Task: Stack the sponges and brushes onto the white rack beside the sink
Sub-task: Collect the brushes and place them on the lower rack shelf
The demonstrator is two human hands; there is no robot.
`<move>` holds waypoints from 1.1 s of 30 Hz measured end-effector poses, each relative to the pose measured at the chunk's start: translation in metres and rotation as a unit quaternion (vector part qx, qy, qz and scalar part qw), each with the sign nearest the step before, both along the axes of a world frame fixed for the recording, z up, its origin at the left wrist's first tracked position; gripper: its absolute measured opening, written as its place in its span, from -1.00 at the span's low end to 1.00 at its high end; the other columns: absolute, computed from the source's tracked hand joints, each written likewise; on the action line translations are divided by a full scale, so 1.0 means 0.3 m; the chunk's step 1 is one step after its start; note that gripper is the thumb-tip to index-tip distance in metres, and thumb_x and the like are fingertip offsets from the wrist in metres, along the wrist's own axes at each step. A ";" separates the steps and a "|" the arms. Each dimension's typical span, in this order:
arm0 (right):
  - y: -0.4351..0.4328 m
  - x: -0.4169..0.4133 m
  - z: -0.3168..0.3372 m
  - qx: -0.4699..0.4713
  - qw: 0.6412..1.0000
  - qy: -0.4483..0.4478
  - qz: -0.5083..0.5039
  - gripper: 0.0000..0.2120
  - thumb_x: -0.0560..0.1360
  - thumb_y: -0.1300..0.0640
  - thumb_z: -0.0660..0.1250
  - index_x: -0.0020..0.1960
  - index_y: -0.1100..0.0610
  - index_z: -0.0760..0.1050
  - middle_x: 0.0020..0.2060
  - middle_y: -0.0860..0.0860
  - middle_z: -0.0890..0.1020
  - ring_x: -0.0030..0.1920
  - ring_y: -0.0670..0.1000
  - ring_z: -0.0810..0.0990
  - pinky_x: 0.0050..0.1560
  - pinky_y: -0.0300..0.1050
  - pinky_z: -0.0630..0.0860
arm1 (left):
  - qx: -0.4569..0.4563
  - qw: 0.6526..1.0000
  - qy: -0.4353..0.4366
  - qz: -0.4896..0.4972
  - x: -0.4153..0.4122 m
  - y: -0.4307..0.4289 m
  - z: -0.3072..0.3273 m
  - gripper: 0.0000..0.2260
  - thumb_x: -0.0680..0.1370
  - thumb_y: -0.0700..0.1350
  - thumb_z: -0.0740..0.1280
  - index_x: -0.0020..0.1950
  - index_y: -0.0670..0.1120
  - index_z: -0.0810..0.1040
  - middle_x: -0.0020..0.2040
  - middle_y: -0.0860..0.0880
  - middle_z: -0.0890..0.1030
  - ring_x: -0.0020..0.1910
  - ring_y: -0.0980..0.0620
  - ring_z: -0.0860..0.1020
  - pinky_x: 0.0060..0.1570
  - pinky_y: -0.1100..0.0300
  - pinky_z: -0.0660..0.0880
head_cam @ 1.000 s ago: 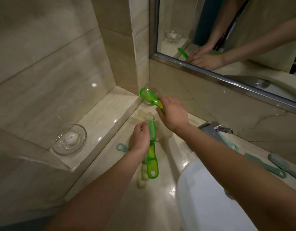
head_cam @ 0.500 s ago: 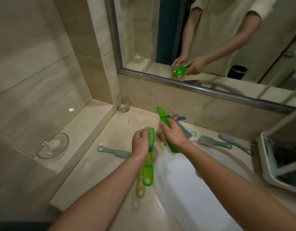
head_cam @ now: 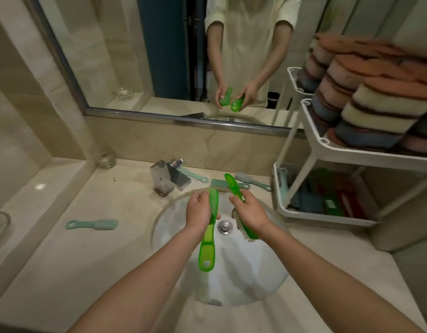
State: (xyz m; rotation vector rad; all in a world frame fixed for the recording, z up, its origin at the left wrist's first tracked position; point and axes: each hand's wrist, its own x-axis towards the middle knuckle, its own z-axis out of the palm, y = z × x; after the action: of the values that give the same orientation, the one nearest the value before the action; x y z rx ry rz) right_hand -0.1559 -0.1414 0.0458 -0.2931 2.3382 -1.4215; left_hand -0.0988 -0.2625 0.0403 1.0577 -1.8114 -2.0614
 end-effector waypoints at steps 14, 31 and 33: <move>0.552 -0.045 -0.013 -0.028 0.997 -0.054 -0.057 -0.81 0.58 0.05 0.27 0.12 0.15 0.49 -0.17 0.13 0.60 -0.29 -0.01 0.58 -0.20 -0.08 0.50 | -0.033 0.996 -0.025 -0.079 -0.106 0.534 -0.024 -0.80 0.61 -0.05 0.14 -0.14 -0.06 0.46 -0.27 -0.14 0.46 -0.53 -0.02 0.53 -0.66 0.36 0.31; 0.948 -0.166 0.081 -0.010 0.981 -0.022 -0.193 -0.59 0.46 0.14 0.34 0.20 0.14 0.22 -0.10 0.06 0.47 -0.14 0.05 0.50 -0.15 -0.03 0.43 | -0.013 0.983 0.080 -0.163 -0.290 0.874 0.147 -0.87 0.58 -0.12 0.21 -0.12 0.01 0.52 -0.16 -0.09 0.57 -0.10 -0.13 0.56 -0.01 -0.09 0.54; 0.969 -0.197 0.094 0.004 0.980 -0.001 -0.200 -0.61 0.45 0.10 0.37 0.18 0.11 0.28 -0.05 0.04 0.50 -0.07 0.04 0.52 -0.07 -0.02 0.45 | -0.007 0.981 0.110 -0.161 -0.322 0.893 0.181 -0.88 0.57 -0.14 0.23 -0.09 -0.04 0.54 -0.14 -0.08 0.63 -0.08 -0.09 0.62 0.00 -0.05 0.57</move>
State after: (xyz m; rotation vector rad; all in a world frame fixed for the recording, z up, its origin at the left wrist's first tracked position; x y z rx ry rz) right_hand -0.2151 0.1494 0.0740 0.1965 2.4954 -1.5835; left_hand -0.1954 0.0055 0.0944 0.5296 -1.9802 -2.2322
